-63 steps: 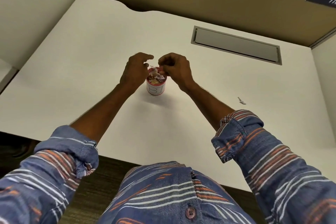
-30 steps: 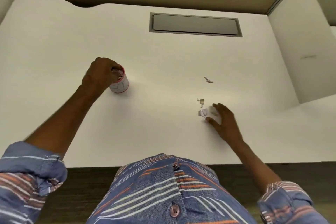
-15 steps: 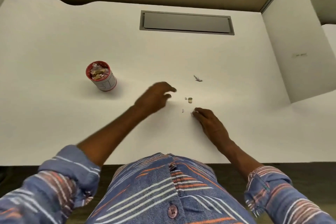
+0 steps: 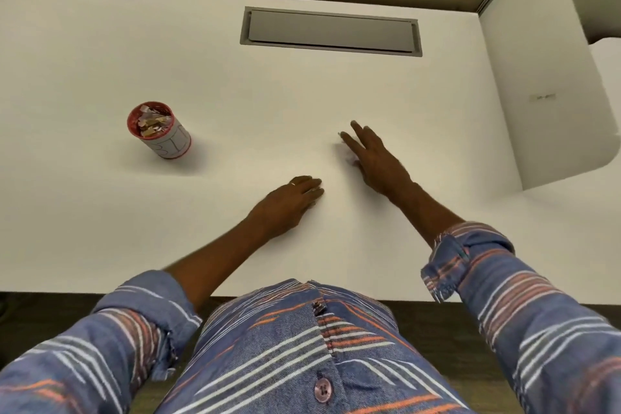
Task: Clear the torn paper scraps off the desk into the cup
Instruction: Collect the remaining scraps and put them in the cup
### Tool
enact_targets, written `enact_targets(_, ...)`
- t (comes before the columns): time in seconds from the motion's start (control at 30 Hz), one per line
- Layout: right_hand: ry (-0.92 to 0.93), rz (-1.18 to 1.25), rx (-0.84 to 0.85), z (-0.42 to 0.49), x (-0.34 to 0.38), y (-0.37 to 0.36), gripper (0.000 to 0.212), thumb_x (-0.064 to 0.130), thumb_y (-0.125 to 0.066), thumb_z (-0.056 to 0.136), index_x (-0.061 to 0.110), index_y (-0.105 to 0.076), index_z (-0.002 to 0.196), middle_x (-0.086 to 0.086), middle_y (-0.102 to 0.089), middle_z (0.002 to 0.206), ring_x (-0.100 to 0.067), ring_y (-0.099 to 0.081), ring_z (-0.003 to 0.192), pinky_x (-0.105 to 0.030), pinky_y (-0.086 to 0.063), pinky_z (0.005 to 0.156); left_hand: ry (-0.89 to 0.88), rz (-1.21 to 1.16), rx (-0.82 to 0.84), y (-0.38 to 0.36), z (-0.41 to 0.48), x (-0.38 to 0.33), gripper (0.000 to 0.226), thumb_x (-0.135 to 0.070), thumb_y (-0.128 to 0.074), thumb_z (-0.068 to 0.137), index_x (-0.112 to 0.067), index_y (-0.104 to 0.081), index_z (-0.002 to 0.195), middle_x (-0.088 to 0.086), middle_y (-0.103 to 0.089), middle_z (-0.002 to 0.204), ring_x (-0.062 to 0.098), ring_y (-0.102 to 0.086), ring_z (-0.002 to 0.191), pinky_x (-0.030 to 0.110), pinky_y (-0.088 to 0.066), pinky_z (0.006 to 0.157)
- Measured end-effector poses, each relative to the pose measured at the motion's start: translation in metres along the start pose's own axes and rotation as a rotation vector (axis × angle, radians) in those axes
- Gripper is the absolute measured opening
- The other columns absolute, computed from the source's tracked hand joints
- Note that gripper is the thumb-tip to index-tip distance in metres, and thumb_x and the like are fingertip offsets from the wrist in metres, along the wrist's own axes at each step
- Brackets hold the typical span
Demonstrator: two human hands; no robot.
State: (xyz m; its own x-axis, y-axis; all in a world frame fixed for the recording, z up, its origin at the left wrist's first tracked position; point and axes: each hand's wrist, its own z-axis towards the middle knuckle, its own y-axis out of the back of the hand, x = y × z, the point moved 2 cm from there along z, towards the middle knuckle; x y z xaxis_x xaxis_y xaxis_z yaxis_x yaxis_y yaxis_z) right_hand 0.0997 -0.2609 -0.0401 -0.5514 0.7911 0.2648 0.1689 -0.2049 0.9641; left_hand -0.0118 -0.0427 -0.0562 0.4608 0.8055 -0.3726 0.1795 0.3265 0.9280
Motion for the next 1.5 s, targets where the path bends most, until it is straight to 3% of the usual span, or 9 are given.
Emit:
enact_targets(0.17,0.088,-0.017,0.166,0.029,-0.004,-0.008,0.062,-0.004,-0.038,0.101,0.013,-0.020,0.158,-0.015,-0.008,0.167,-0.037,-0.010,0.155,-0.044,-0.019,0.126,-0.003,0.025,-0.067,0.004,-0.026,0.004,0.032,-0.016,-0.055,0.098,-0.010,-0.064,0.128,0.009,-0.058,0.137,0.028,-0.055,0.125,0.034,-0.052,0.092)
enact_targets(0.4,0.008,0.054,0.051,-0.024,0.004,-0.010,0.063,-0.007,-0.041,0.095,0.015,-0.035,0.154,-0.006,-0.033,0.160,-0.023,-0.031,0.149,-0.038,-0.044,0.112,0.171,-0.080,-0.064,-0.001,-0.035,0.005,0.045,-0.017,-0.060,0.095,-0.016,-0.053,0.140,0.007,-0.051,0.142,0.025,-0.053,0.127,0.036,-0.054,0.094)
enact_targets(0.6,0.086,-0.026,-0.041,-0.079,0.003,-0.015,0.061,-0.015,-0.043,0.089,0.006,-0.047,0.146,-0.015,-0.046,0.153,-0.033,-0.042,0.143,-0.050,-0.025,0.123,0.304,-0.205,-0.058,0.006,-0.007,0.010,0.073,-0.030,-0.066,0.092,-0.023,-0.028,0.153,-0.003,-0.027,0.156,0.022,-0.040,0.133,0.035,-0.046,0.103)
enact_targets(0.77,-0.231,0.245,-0.138,-0.107,-0.009,-0.011,0.058,0.000,-0.045,0.098,0.011,-0.034,0.153,-0.009,-0.026,0.164,-0.027,-0.020,0.153,-0.039,-0.021,0.126,0.269,-0.135,0.005,0.002,0.020,0.014,0.071,-0.030,-0.064,0.093,-0.021,-0.029,0.153,0.000,-0.020,0.162,0.025,-0.028,0.144,0.035,-0.035,0.113)
enact_targets(0.97,-0.422,0.354,-0.095,-0.100,0.004,-0.029,0.062,0.031,-0.045,0.105,0.012,-0.019,0.158,-0.009,-0.016,0.167,-0.026,-0.008,0.156,-0.040,-0.009,0.128,0.108,-0.039,-0.028,-0.003,0.023,-0.002,0.037,-0.016,-0.052,0.099,-0.008,-0.058,0.134,0.011,-0.048,0.147,0.034,-0.044,0.132,0.044,-0.046,0.102)
enact_targets(1.1,-0.287,0.309,-0.026,-0.082,0.025,-0.034,0.061,0.031,-0.046,0.105,0.013,-0.021,0.158,-0.010,-0.021,0.166,-0.026,-0.013,0.155,-0.038,-0.018,0.127,0.124,-0.062,0.010,-0.007,0.014,-0.011,0.044,-0.031,-0.057,0.097,-0.010,-0.057,0.135,0.009,-0.047,0.147,0.032,-0.041,0.133,0.042,-0.047,0.102)
enact_targets(1.2,-0.164,0.178,-0.009,-0.082,0.043,-0.036,0.049,0.012,-0.043,0.106,0.013,-0.034,0.154,-0.012,-0.028,0.163,-0.027,-0.022,0.153,-0.038,-0.028,0.123,0.130,-0.039,-0.029,-0.011,0.006,-0.016,0.038,-0.019,-0.058,0.097,-0.009,-0.059,0.133,0.012,-0.053,0.141,0.033,-0.047,0.129,0.042,-0.053,0.092)
enact_targets(1.33,-0.065,0.154,-0.075,-0.091,0.057,-0.030,0.046,-0.005,-0.054,0.094,0.002,-0.053,0.140,-0.018,-0.053,0.143,-0.033,-0.050,0.134,-0.044,-0.052,0.102,0.206,-0.102,-0.060,-0.020,-0.003,-0.019,0.033,-0.011,-0.051,0.100,-0.008,-0.059,0.131,0.007,-0.058,0.130,0.026,-0.050,0.123,0.041,-0.052,0.092)
enact_targets(1.5,-0.071,0.057,-0.015,-0.081,0.058,-0.025,0.035,0.002,-0.051,0.093,0.007,-0.062,0.126,-0.009,-0.061,0.128,-0.030,-0.054,0.118,-0.046,-0.054,0.082,0.176,0.003,-0.065,-0.017,-0.002,-0.016,0.033,-0.004,-0.054,0.096,-0.010,-0.061,0.129,0.005,-0.060,0.126,0.026,-0.053,0.117,0.042,-0.055,0.080)
